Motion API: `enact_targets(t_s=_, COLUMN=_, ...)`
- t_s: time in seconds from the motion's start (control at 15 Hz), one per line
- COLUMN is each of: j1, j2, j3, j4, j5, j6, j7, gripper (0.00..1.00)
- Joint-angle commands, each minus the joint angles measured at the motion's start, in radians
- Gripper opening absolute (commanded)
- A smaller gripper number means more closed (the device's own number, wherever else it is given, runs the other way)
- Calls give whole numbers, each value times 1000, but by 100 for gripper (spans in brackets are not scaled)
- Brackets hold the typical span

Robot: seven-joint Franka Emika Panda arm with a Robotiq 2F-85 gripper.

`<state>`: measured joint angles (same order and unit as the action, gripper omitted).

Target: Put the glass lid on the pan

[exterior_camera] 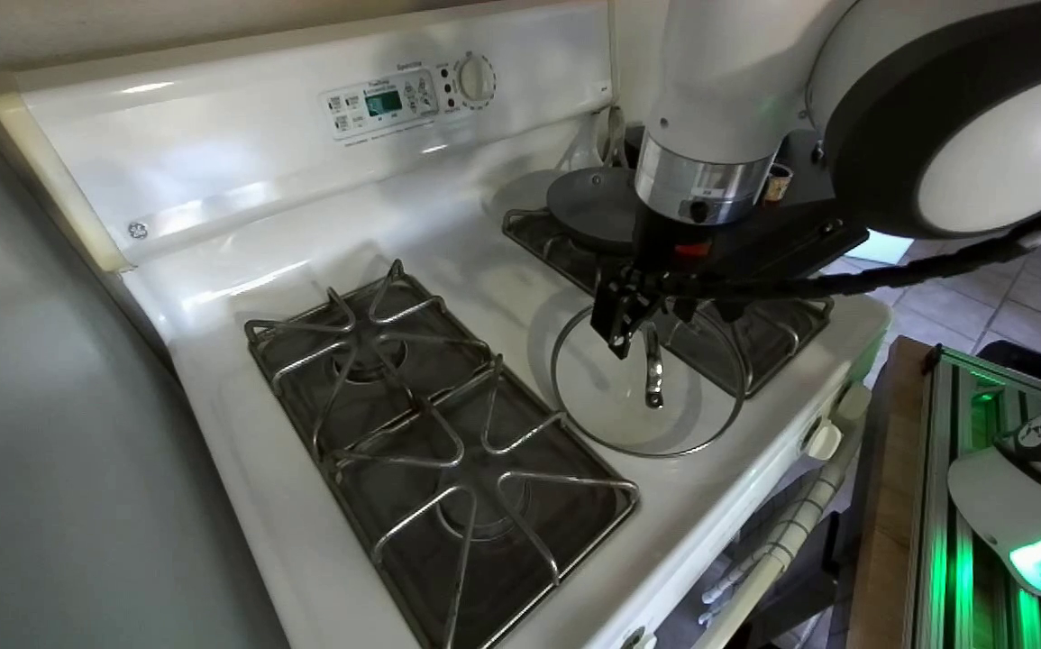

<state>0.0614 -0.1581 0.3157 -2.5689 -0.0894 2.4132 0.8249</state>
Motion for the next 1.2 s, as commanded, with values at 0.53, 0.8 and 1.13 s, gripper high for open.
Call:
enact_targets(t_s=0.53, j1=56, j2=109, j3=-38, j4=72, j5=-33, j6=14, j7=96, gripper=64)
enact_targets(t_s=0.8, j1=67, j2=122, j3=-47, j4=77, j5=-35, j6=5, j7=111, gripper=42)
enact_targets(t_s=1.13, j1=78, j2=132, j3=-60, j4=82, j5=-38, j6=3, j7=117, gripper=33)
